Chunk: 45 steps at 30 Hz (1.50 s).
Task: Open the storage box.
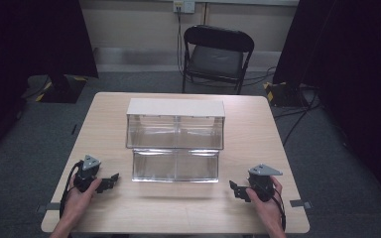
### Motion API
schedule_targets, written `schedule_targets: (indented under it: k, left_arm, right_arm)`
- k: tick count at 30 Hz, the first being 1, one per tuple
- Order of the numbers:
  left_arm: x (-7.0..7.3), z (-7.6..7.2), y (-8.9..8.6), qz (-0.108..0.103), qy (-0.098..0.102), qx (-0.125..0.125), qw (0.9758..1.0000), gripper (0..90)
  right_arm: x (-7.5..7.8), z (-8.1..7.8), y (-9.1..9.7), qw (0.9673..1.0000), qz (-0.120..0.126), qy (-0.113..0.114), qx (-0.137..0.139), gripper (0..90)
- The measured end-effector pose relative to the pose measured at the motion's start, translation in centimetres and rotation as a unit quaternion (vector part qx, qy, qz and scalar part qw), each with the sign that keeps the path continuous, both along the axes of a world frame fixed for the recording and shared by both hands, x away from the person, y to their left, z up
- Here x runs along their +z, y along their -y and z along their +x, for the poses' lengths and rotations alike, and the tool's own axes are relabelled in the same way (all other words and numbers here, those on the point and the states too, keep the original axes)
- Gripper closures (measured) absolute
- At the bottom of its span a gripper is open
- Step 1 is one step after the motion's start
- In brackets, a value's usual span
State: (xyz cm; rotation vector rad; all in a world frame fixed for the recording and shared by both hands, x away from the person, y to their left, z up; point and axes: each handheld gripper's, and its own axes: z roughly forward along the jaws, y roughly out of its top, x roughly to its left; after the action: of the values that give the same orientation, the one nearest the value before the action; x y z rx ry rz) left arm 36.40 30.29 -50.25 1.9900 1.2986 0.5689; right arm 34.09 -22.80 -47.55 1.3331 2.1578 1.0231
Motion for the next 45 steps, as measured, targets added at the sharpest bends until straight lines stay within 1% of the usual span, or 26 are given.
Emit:
schedule_targets:
  k: [4, 9, 11, 12, 14, 16, 17, 19, 24, 31, 35, 36, 39, 40, 43, 45]
  left_arm:
    - [0.0, 0.0, 0.0, 0.000, 0.000, 0.000, 1.0000, 13.6]
    - [0.0, 0.0, 0.0, 0.000, 0.000, 0.000, 1.0000, 13.6]
    - [0.0, 0.0, 0.0, 0.000, 0.000, 0.000, 1.0000, 13.6]
    - [0.0, 0.0, 0.0, 0.000, -0.001, 0.000, 1.0000, 13.5]
    - [0.0, 0.0, 0.0, 0.000, 0.000, 0.000, 1.0000, 13.6]
    - [0.0, 0.0, 0.0, 0.000, 0.000, 0.000, 1.0000, 13.6]
    - [0.0, 0.0, 0.0, 0.000, 0.000, 0.000, 1.0000, 13.6]
    - [0.0, 0.0, 0.0, 0.000, 0.000, 0.000, 1.0000, 13.6]
    - [0.0, 0.0, 0.0, 0.001, 0.000, 0.000, 1.0000, 13.6]
    - [0.0, 0.0, 0.0, 0.000, -0.001, 0.000, 1.0000, 13.6]
    - [0.0, 0.0, 0.0, 0.000, 0.000, 0.000, 1.0000, 13.6]
    - [0.0, 0.0, 0.0, 0.000, 0.000, 0.000, 1.0000, 13.6]
    - [0.0, 0.0, 0.0, 0.000, 0.000, 0.000, 1.0000, 13.6]
    - [0.0, 0.0, 0.0, 0.000, 0.000, 0.000, 1.0000, 13.6]
    - [0.0, 0.0, 0.0, 0.000, 0.000, 0.000, 1.0000, 13.6]
    - [0.0, 0.0, 0.0, 0.000, 0.000, 0.000, 1.0000, 13.6]
  right_arm:
    - [0.3, -0.5, -0.6, 0.9997, 0.009, -0.004, 0.020, 14.8]
    - [0.7, -1.1, -1.4, 0.9987, 0.018, -0.003, 0.047, 15.3]
    - [0.7, -1.2, -1.6, 0.9984, 0.021, -0.003, 0.052, 15.3]
    - [0.8, -1.5, -2.0, 0.9977, 0.024, -0.002, 0.064, 15.6]
    - [0.9, -1.6, -2.4, 0.9966, 0.025, -0.003, 0.078, 17.1]
    - [1.0, -1.8, -2.9, 0.9957, 0.028, -0.003, 0.088, 16.6]
    - [1.0, -1.8, -2.9, 0.9957, 0.028, -0.003, 0.088, 16.6]
    - [1.0, -1.8, -3.5, 0.9946, 0.029, -0.001, 0.100, 15.9]
    - [0.9, -1.7, -4.3, 0.9939, 0.030, -0.002, 0.106, 15.5]
    - [1.1, -1.4, -5.2, 0.9934, 0.039, 0.002, 0.107, 15.4]
    - [1.3, -1.3, -5.7, 0.9933, 0.037, 0.010, 0.109, 15.6]
    - [1.4, -1.3, -5.9, 0.9933, 0.039, 0.015, 0.108, 15.6]
    - [1.5, -1.2, -6.0, 0.9937, 0.038, 0.019, 0.104, 16.2]
    - [1.6, -1.1, -6.0, 0.9942, 0.040, 0.021, 0.098, 16.7]
    - [1.7, -0.9, -5.9, 0.9945, 0.043, 0.027, 0.092, 17.2]
    - [1.7, -0.8, -5.8, 0.9948, 0.042, 0.024, 0.090, 16.8]
